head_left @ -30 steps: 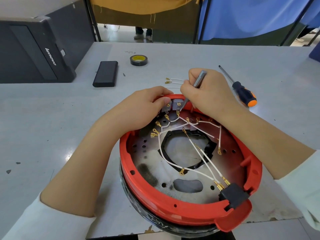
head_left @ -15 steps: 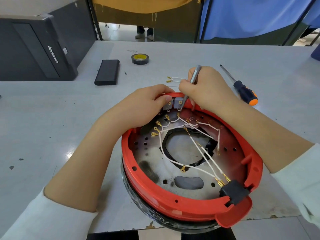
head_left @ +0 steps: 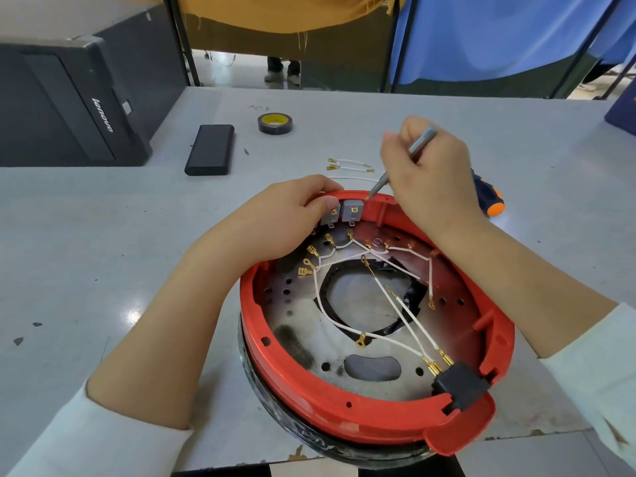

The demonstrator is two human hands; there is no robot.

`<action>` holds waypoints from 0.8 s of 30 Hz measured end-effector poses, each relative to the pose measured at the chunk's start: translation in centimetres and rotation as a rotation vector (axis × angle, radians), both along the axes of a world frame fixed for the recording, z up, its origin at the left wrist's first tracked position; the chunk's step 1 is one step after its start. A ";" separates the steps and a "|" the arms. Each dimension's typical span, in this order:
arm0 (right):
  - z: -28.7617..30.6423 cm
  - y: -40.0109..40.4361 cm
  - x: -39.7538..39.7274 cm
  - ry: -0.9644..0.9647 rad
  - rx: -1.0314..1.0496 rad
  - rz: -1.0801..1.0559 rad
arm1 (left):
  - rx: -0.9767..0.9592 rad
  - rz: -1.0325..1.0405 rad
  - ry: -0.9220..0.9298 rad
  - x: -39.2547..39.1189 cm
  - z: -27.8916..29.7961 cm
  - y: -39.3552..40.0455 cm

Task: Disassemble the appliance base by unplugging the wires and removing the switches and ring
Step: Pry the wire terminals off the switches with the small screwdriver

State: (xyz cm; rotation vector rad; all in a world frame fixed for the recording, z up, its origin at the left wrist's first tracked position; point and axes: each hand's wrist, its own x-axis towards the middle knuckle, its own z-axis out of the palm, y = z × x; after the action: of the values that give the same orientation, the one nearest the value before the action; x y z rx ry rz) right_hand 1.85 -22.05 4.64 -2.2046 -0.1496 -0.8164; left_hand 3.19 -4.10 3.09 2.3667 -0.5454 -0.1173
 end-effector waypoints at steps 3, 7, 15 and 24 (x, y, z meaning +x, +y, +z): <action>1.0 -0.3 -1.1 -0.086 -0.005 0.020 | -0.004 -0.013 0.004 -0.1 0.0 0.0; 1.9 -0.9 -2.7 0.163 -0.122 0.209 | -0.009 -0.029 0.007 -0.2 0.1 0.0; -0.1 -1.4 -4.8 0.313 -0.297 0.246 | -0.020 -0.018 0.023 -0.2 0.1 -0.1; -0.9 -1.2 -3.7 0.360 -0.728 0.155 | -0.017 -0.013 0.017 -0.2 0.0 -0.1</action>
State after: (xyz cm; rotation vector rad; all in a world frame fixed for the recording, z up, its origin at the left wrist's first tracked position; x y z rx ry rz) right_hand -1.86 -23.25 3.74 -2.9287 -0.4944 -0.2765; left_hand 2.99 -4.20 3.13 2.3435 -0.5516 -0.1384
